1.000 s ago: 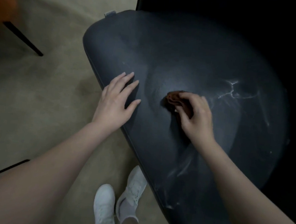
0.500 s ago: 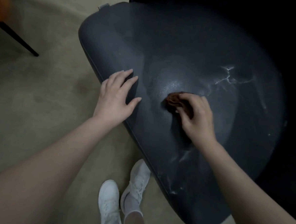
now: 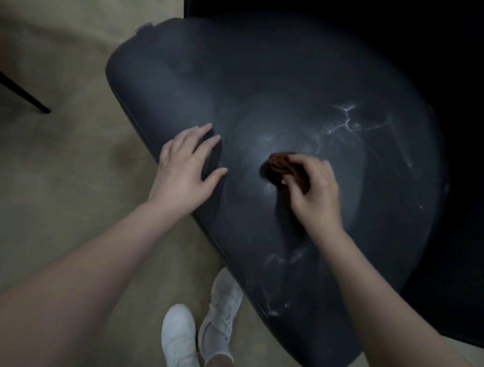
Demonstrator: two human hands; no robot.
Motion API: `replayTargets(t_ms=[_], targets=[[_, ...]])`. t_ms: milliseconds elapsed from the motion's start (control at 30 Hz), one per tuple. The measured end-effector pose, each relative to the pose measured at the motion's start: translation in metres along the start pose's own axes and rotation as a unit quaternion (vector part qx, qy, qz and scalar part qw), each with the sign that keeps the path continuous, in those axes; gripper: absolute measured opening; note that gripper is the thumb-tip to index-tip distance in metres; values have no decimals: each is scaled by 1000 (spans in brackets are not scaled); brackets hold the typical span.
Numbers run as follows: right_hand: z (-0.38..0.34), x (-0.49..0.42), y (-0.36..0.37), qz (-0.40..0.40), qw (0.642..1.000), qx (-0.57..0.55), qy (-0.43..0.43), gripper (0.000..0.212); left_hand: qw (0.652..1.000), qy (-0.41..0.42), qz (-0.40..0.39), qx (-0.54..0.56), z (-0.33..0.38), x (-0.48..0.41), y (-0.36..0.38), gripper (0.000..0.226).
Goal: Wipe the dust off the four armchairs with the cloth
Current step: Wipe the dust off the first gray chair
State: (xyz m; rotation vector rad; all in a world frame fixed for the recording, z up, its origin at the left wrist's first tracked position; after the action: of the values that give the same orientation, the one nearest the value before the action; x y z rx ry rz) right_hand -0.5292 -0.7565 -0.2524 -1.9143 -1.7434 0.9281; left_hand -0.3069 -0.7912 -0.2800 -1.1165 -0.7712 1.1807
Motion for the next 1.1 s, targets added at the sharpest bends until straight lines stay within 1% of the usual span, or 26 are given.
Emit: replayTargets(t_ms=[33, 133, 200, 267, 367, 433, 500, 600, 667, 700, 767, 833, 867, 933, 1000, 1100], targets=[[-4, 2, 6, -9, 1000, -1, -6, 26, 1000, 6, -1, 0, 5, -5, 1, 56], [-14, 22, 19, -90, 995, -8, -42, 28, 1000, 15, -2, -7, 18, -20, 1, 56], [-10, 35, 9, -113, 992, -20, -58, 26, 1000, 23, -6, -6, 26, -30, 2, 56], [4, 32, -10, -82, 996, -9, -45, 26, 999, 31, -10, -6, 34, -39, 2, 56], [36, 4, -38, 23, 999, 24, 30, 26, 999, 37, -18, -9, 43, -51, 6, 56], [44, -16, -37, 50, 997, 27, 55, 25, 999, 45, -22, -10, 48, -58, 8, 55], [33, -21, -20, 18, 999, 16, 37, 26, 999, 50, -21, -8, 51, -66, 10, 54], [12, 3, -5, -74, 997, -22, -16, 26, 998, 48, -27, -6, 55, -79, 11, 54], [16, 11, -14, -94, 995, -38, -18, 24, 998, 51, -37, -4, 58, -87, 12, 54], [24, 9, -24, -78, 996, -36, -6, 25, 998, 54, -39, -5, 60, -91, 12, 54], [49, -5, -48, -3, 998, -18, 53, 26, 997, 59, -42, -5, 62, -98, 13, 54], [75, -26, -71, 80, 988, -10, 131, 24, 997, 58, -51, -5, 63, -101, 14, 54], [83, -37, -75, 106, 981, -14, 159, 23, 997, 56, -55, -5, 63, -102, 15, 54], [86, -59, -67, 116, 979, -21, 168, 22, 997, 54, -56, -3, 61, -102, 17, 54], [71, -70, -45, 93, 986, -22, 136, 22, 997, 54, -61, -3, 60, -101, 20, 54], [48, -60, -20, 46, 993, -47, 101, 23, 996, 53, -68, -1, 60, -100, 22, 54]])
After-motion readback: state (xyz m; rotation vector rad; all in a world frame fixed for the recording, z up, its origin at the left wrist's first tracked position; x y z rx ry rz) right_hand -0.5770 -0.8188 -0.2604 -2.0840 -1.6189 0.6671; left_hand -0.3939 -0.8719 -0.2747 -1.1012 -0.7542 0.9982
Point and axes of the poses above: each hand's wrist, its own x-axis away from the middle knuckle, its own y-axis out of the palm, z = x × y, the point moved 8 cm from there along -x, towards the middle knuckle, and after that the axes turned 12 degrees about -x, right-handed, at the moved point
